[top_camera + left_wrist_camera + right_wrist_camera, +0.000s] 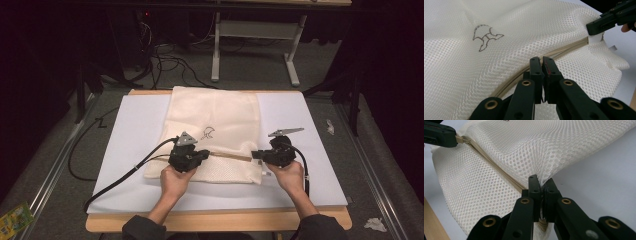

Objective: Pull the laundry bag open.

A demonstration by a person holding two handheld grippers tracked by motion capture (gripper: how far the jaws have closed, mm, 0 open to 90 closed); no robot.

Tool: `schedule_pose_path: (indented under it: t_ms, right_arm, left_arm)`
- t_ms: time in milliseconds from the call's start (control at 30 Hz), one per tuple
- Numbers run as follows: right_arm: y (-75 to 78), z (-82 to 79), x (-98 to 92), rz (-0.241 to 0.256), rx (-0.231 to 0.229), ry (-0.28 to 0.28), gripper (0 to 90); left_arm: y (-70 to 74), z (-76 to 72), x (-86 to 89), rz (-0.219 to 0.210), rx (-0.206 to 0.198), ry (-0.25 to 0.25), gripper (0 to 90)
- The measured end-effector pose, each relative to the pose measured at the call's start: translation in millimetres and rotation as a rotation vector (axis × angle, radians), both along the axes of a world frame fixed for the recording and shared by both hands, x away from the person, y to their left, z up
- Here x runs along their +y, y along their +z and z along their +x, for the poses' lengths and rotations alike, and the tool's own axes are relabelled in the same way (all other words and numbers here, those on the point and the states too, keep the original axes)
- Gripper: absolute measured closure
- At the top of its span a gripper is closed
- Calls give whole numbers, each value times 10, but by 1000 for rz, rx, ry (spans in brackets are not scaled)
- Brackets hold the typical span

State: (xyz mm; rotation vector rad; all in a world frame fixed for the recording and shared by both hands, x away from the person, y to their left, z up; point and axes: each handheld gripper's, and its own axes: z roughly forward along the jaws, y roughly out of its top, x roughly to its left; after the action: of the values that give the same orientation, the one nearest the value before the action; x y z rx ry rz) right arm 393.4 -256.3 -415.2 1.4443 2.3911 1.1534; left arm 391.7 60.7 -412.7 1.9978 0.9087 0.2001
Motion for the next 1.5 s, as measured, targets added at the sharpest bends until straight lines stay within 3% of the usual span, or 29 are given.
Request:
schedule_pose_path:
  t_ms: [733,900,1500]
  right_arm:
    - [-14,13,-4,0,-8,-13,886]
    - [-6,6,-42,14,-7,-35,886]
    - [16,43,24,9,-26,-20,886]
  left_arm:
    - [13,0,179,-18,2,48,877]
    - [26,3,239,-11,-1,65,876]
    - [93,44,401,3,1,105,876]
